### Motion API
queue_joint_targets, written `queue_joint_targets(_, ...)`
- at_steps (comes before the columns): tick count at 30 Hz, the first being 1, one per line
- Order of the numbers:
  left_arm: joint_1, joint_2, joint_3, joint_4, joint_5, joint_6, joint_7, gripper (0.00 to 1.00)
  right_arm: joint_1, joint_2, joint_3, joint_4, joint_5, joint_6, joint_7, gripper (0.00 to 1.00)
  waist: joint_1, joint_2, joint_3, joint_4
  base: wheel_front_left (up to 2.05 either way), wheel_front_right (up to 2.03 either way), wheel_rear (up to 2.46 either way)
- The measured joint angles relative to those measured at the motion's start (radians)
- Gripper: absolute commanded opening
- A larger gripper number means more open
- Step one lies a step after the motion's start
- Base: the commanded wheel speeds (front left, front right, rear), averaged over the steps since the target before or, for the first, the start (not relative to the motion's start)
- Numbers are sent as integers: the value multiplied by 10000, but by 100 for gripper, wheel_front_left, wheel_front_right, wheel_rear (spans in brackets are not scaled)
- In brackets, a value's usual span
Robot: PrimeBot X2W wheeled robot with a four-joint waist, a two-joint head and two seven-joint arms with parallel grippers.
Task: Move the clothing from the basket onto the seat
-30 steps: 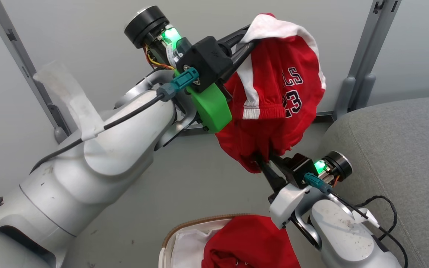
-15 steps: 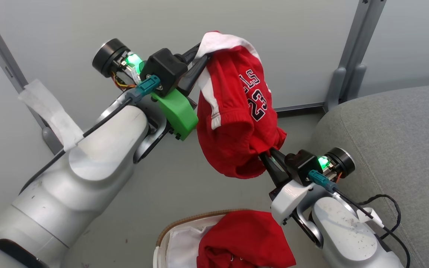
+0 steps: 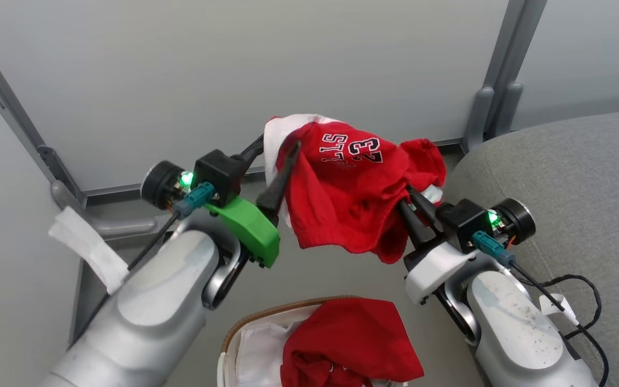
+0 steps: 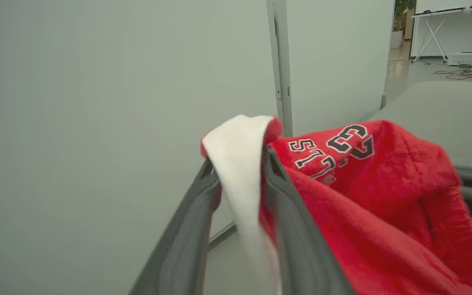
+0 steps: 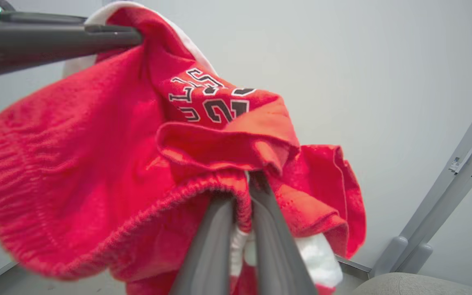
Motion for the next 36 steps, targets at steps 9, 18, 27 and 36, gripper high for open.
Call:
queue_joint_targets(9,2706,-627,1586,-890,815,67,-31,100,122,-2,-704,-359,-247,0,0,0,0,0,139,24,0,0,0)
queue_joint_targets(18,4459,-1256,2805,-748,1651,-387,-33,100,152,0,-1197,-732,-401,0,0,0,1,0,233,-156,0,0,0)
queue_joint_targets(27,5215,-1613,3697,-848,2336,-663,-33,100,153,-2,-1703,-884,-675,0,0,0,0,0,260,-337,0,0,0)
queue_joint_targets(36,5603,-1814,3990,-974,2819,-819,-33,100,313,-2,-1906,-857,-932,0,0,0,1,0,274,-502,0,0,0)
